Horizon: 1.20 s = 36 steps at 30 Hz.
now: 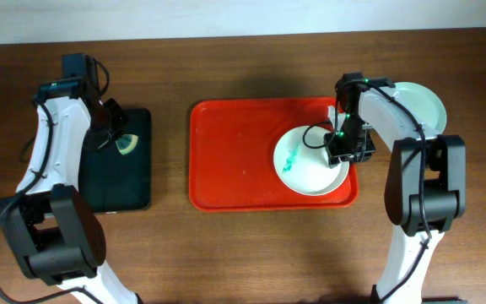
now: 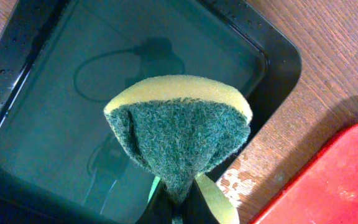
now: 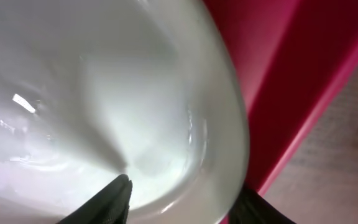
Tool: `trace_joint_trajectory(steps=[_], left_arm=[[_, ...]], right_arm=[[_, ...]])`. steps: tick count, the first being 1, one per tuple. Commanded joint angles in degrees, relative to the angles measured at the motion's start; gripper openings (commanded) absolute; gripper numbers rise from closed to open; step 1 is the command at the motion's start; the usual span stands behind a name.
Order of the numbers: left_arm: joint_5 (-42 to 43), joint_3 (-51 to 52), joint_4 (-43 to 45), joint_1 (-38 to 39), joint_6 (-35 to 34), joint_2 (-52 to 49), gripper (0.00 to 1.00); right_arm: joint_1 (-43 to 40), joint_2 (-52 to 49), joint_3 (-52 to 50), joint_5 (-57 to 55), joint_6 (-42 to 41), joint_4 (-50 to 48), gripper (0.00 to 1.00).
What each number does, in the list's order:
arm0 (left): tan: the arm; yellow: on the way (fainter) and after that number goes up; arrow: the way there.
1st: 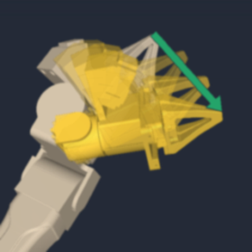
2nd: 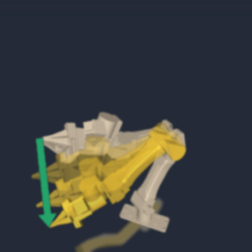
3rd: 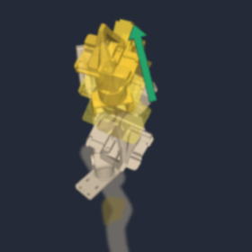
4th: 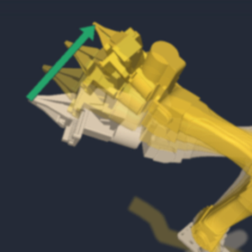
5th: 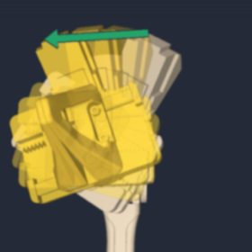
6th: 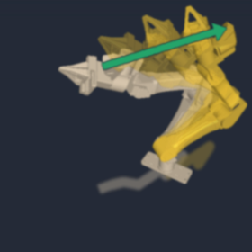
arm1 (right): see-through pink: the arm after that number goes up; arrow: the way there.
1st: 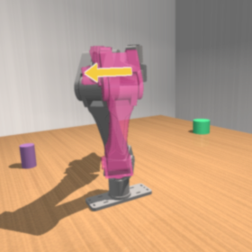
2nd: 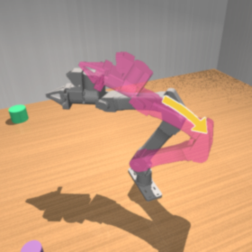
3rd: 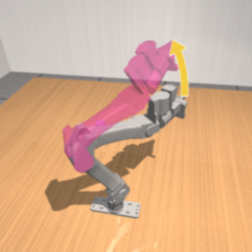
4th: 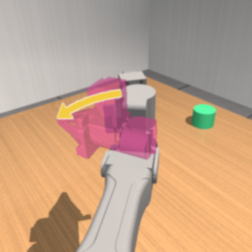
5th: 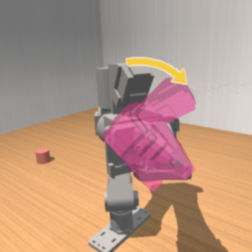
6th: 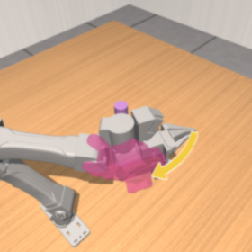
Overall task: Clean dirty plates on tray and stack at the side
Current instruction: 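Move the right gripper to the remaining plate's rim and grip it, then scrub the remaining plate with the sponge in the left gripper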
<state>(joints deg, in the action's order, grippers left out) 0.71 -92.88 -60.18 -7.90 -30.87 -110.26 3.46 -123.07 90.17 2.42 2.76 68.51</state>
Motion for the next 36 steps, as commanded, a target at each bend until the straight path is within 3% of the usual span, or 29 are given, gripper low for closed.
trace_joint_trajectory(steps=[1,7,8,9,11,15,20,29,33,36], left_arm=[[0.66,0.22,0.11,0.02,0.94,0.46,0.0],[1.7,0.22,0.11,0.02,0.96,0.46,0.0],[1.7,0.22,0.11,0.02,0.96,0.46,0.0],[1.77,0.22,0.09,0.02,0.96,0.46,0.0],[3.61,0.22,0.17,0.02,2.14,0.46,0.0],[15.06,0.22,2.54,1.44,11.43,0.46,0.0],[16.94,0.22,3.15,7.15,15.63,0.46,0.0],[13.51,0.22,6.12,22.29,15.5,0.44,0.0],[10.34,0.22,7.26,25.57,12.31,0.44,0.0],[10.32,0.24,7.26,26.6,12.31,0.31,0.0]], right_arm=[[-0.55,-0.24,-0.44,0.09,-6.78,2.97,0.55],[-0.52,-0.24,-2.32,0.83,-9.35,1.68,0.5],[-0.52,-0.24,-2.56,0.81,-10.54,0.96,0.46],[-0.52,-0.24,-2.64,0.81,-12.31,-0.04,0.34],[-0.52,-0.24,-2.64,0.79,-13.2,-1.29,0.3],[-0.46,-0.24,-2.62,0.83,-13.84,-7.54,0.21],[-0.42,-0.24,-2.64,3.32,-15.69,-11.93,0.05],[6.54,-0.26,-2.64,11.54,-12.48,-19.39,0.04],[11.52,-0.26,-2.64,10.88,-5.27,-20.2,0.04],[12.37,-0.26,-2.62,10.97,-4.7,-20.35,0.05]])
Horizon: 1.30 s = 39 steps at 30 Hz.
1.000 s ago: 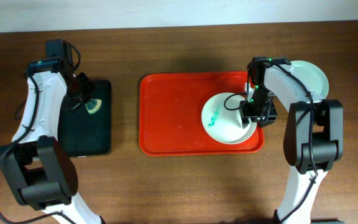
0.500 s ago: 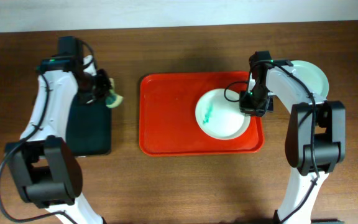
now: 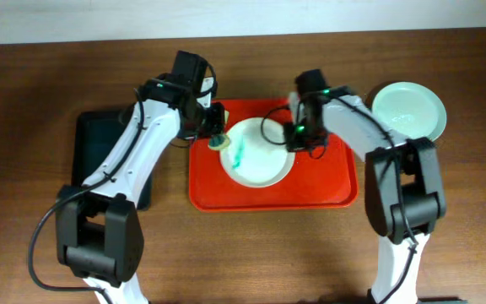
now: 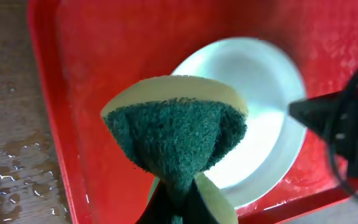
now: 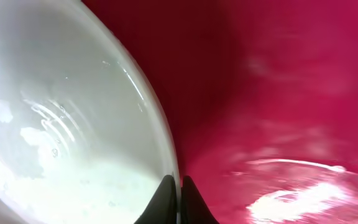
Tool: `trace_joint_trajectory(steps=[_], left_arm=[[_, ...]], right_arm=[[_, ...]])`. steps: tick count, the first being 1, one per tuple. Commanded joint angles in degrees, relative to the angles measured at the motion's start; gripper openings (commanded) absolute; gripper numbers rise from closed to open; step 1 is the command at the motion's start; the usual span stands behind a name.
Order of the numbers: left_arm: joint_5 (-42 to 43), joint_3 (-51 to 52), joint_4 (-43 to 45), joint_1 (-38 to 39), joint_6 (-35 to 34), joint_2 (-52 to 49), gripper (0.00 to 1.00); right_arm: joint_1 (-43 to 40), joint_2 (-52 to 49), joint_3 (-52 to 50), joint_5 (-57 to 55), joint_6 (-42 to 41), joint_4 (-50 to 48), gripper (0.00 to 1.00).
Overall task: Clean dirty plates on tray and stack at the side
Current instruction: 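Scrub the remaining plate with the sponge in the left gripper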
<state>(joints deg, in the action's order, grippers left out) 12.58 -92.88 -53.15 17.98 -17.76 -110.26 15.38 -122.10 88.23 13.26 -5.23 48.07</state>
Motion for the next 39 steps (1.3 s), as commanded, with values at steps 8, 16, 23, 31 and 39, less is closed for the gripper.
trace_joint_trajectory(steps=[8,16,23,31,39], left_arm=[[1.4,0.74,0.87,1.55,-0.79,-5.07,0.0],[4.37,0.76,3.28,5.35,-0.83,-9.51,0.0],[4.33,0.76,7.87,7.21,-6.23,-13.29,0.0],[-2.73,0.76,10.43,7.37,-4.39,-17.46,0.0],[-32.83,-3.58,1.09,7.32,-5.97,-15.45,0.0]], right_arm=[[-2.05,-1.22,-0.7,0.5,-11.8,-0.33,0.24],[-0.33,-1.31,-0.96,1.18,-11.8,-0.37,0.04],[0.09,-1.33,-0.96,1.16,-11.8,-0.55,0.04],[0.09,-1.38,-0.96,1.16,-11.78,-1.38,0.04],[0.09,-1.38,-3.32,1.14,-11.8,-3.67,0.04]])
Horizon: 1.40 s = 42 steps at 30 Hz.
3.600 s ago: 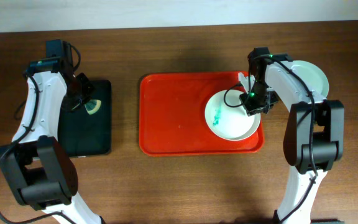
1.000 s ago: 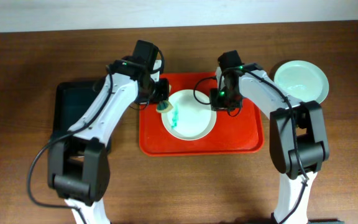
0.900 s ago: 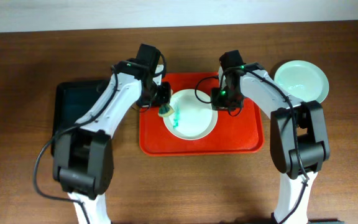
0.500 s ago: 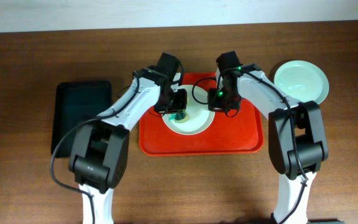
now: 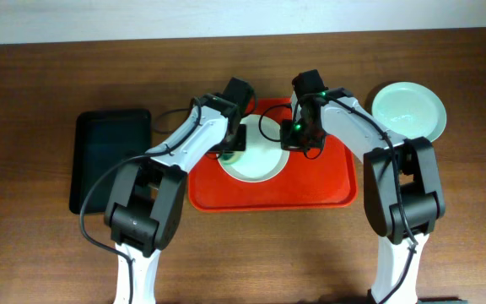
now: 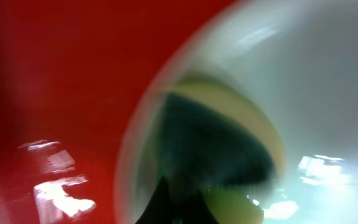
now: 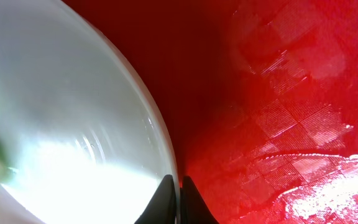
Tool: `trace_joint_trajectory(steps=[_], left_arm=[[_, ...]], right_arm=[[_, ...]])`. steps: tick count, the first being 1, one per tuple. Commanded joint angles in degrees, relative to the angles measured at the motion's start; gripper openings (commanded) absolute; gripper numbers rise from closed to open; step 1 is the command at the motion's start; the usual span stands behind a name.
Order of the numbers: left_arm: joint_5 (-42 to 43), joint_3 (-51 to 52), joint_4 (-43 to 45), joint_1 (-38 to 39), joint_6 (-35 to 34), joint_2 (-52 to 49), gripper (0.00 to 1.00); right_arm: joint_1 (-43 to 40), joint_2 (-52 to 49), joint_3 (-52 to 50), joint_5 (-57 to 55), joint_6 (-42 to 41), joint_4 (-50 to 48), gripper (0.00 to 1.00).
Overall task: Clean dirty plates on tray and stack at the side
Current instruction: 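Scrub the remaining plate with the sponge in the left gripper, then place the sponge on the black tray and lift the plate with the right gripper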
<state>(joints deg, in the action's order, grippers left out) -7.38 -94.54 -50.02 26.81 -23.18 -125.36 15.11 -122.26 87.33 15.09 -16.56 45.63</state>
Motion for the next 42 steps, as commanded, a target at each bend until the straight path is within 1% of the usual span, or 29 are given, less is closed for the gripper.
trace_joint_trajectory(steps=[1,3,5,7,8,9,12,14,16,20,21,22,24,27,28,30,32,36,38,40,42], left_arm=[[-11.26,-2.86,-2.14,-1.51,-0.68,0.22,0.0],[-7.32,-4.17,-2.1,-1.51,-1.73,1.09,0.0],[3.67,-5.62,-1.07,-1.51,-2.51,1.64,0.0],[18.21,-5.66,2.43,-1.51,-2.49,1.4,0.0],[21.49,-5.64,4.0,-1.42,-2.49,1.01,0.0],[22.62,-5.64,5.44,-1.25,-2.51,0.48,0.0],[21.88,-5.64,6.82,-1.09,-2.47,-2.12,0.0],[17.33,-5.64,6.38,-1.22,-2.49,-3.65,0.0],[9.51,-5.64,5.05,-1.36,-2.49,-4.83,0.0],[-12.33,-5.77,1.6,-2.03,-2.49,-4.81,0.0],[-16.81,-5.95,0.72,-2.4,-2.49,-4.81,0.0],[-19.56,-6.69,-0.79,-2.86,-2.51,-4.81,0.0],[-20.35,-9.42,-4.15,-3.58,-2.6,-4.81,0.0],[-20.04,-16.09,-10.78,-4.28,-7.56,-4.61,0.0],[-18.62,-18.97,-13.22,-4.5,-8.74,-4.48,0.0],[-11.78,-25.68,-18.21,-5.81,-8.74,-3.87,0.0],[-8.46,-28.17,-21.03,-7.93,-8.74,-3.34,0.0],[-5.44,-27.89,-27.3,-14.97,-8.74,-3.37,0.0],[-5.42,-26.18,-29.86,-20.33,-8.76,-3.65,0.0],[-5.33,-23.71,-29.99,-24.02,-9.35,-3.65,0.0],[-2.93,-19.28,-28.81,-28.28,-10.49,-3.96,0.0]], right_arm=[[0.35,-1.22,-2.99,-0.7,-0.46,-1.77,0.04],[0.35,-1.22,-3.82,-0.72,-0.46,-2.21,0.04],[0.35,-1.22,-3.91,-0.7,-0.46,-2.38,0.04],[0.35,-1.22,-3.91,-0.68,-0.48,-3.04,0.04],[0.35,-1.22,-3.91,-0.68,-0.48,-3.13,0.04],[0.35,-1.22,-3.91,-0.66,-0.5,-3.19,0.04],[0.35,-1.22,-3.91,-0.63,-0.48,-2.86,0.04],[0.35,-1.22,-3.91,-0.66,-0.48,-2.75,0.04],[0.35,-1.22,-3.91,-0.66,-0.46,-2.56,0.04],[0.35,-1.22,-3.91,-0.66,-0.48,-2.6,0.04],[0.35,-1.22,-3.91,-0.66,-0.48,-2.54,0.04],[0.35,-1.22,-3.91,-0.68,-0.46,-2.54,0.04],[0.35,-1.22,-3.91,-0.68,-0.46,-2.6,0.04],[0.35,-1.22,-3.91,-0.68,-0.46,-2.56,0.04],[0.35,-1.22,-3.91,-0.68,-0.46,-2.56,0.04],[0.35,-1.22,-3.91,-0.7,-0.44,-2.58,0.04],[0.35,-1.22,-3.91,-0.68,-0.44,-2.56,0.04],[0.35,-1.22,-3.91,-0.7,-0.24,-2.6,0.04],[0.35,-1.22,-3.91,-0.68,-0.24,-2.8,0.04],[0.35,-1.22,-3.91,-0.68,-0.24,-2.89,0.04],[0.35,-1.22,-3.91,-0.68,-0.26,-3.04,0.04]])
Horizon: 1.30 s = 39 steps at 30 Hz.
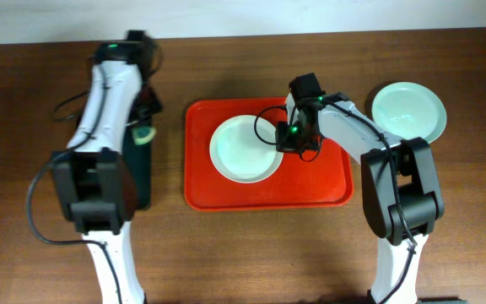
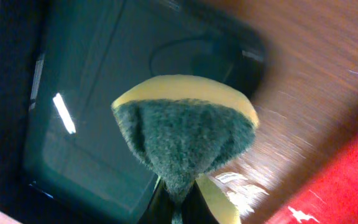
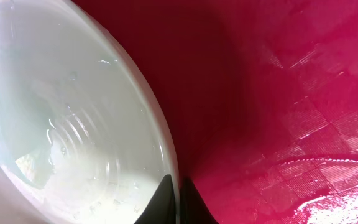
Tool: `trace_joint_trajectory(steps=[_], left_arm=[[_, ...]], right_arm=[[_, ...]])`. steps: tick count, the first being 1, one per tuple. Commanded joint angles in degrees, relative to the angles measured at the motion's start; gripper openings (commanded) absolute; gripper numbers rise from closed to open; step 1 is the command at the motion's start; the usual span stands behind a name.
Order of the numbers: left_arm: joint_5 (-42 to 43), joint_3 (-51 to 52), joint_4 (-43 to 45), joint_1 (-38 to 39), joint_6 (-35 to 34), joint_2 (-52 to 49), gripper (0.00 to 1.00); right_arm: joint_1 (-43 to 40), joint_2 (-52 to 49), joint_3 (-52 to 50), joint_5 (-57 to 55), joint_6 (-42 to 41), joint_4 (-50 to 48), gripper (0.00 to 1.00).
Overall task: Clean dirty plates on tray and stack at the side
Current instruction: 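Place the sponge on the black tray and lift the plate with the right gripper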
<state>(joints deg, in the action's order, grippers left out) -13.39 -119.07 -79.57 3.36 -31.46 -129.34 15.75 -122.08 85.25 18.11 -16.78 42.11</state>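
A white plate (image 1: 245, 149) lies in the left half of the red tray (image 1: 327, 186), and its face shows no green mark. My right gripper (image 1: 287, 139) is shut on the plate's right rim; in the right wrist view the gripper (image 3: 178, 186) pinches the plate (image 3: 73, 124) edge over the wet red tray (image 3: 278, 93). My left gripper (image 2: 179, 202) is shut on a yellow-and-green sponge (image 2: 185, 134), hanging over the right edge of the black tray (image 2: 98, 106). Overhead, the sponge (image 1: 144, 135) sits at that black tray (image 1: 133, 190). A second white plate (image 1: 407, 111) rests on the table at the far right.
The brown wooden table (image 1: 251, 253) carries everything. A corner of the red tray (image 2: 347, 193) shows at the lower right of the left wrist view, with wet streaks on the wood beside it. The left arm stretches along the black tray's right side.
My left gripper with the sponge was pressed on the plate in the red tray; now it hangs over the black tray at the left. The right gripper still pinches the plate's rim.
At first the sponge hung over the black tray while my right gripper was at a green-smeared plate at the tray's right. Then the plate stood further left, held by its rim, with the sponge beside it, then on it. Now the smear is gone and the sponge is back.
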Motion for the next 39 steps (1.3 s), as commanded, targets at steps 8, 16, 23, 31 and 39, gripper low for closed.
trace_joint_trajectory(steps=[8,16,23,31,39], left_arm=[[4.33,19.3,12.94,-13.62,-3.69,-0.09,0.03],[10.88,12.87,8.81,-14.4,1.57,0.85,0.72],[11.1,8.15,7.3,-14.38,1.53,6.8,0.99],[11.06,8.22,7.3,-14.4,1.53,6.8,0.99],[11.08,8.22,7.3,-14.38,1.53,6.8,0.99]], right_arm=[[-0.28,-1.4,-1.84,-3.69,-0.02,0.46,0.04],[-0.26,0.0,3.98,-3.69,4.37,6.34,0.04],[6.75,3.85,18.8,-26.21,6.49,20.79,0.04],[24.98,3.87,26.64,-73.85,6.47,34.73,0.04],[42.18,3.87,26.62,-107.19,6.47,42.21,0.04]])
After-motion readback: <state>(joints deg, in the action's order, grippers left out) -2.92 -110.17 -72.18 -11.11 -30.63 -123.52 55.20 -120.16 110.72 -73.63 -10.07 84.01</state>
